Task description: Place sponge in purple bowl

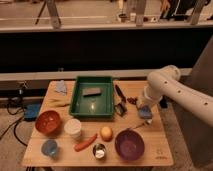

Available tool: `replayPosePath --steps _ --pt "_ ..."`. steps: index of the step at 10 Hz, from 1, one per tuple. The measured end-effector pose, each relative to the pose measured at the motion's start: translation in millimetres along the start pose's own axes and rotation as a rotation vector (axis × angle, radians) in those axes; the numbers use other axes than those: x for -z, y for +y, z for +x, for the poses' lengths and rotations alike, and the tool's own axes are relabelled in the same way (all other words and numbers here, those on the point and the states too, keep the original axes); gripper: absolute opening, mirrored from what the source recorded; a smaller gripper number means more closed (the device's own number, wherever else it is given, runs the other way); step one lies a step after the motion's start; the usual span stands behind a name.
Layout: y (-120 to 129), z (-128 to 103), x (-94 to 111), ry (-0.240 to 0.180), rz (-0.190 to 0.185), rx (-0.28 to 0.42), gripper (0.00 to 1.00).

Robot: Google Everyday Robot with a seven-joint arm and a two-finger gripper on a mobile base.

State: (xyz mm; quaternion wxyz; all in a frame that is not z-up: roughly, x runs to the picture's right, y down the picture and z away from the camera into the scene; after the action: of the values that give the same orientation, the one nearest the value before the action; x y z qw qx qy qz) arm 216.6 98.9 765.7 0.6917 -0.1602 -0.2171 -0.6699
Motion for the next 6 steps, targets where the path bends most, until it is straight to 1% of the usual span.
replayPosePath --steps 4,6 --pt "-7.7 -13.1 4.3 -0.010 -0.007 0.028 0.05" --pt "-12.0 -30.9 10.8 -0.012 -0.010 0.043 0.05"
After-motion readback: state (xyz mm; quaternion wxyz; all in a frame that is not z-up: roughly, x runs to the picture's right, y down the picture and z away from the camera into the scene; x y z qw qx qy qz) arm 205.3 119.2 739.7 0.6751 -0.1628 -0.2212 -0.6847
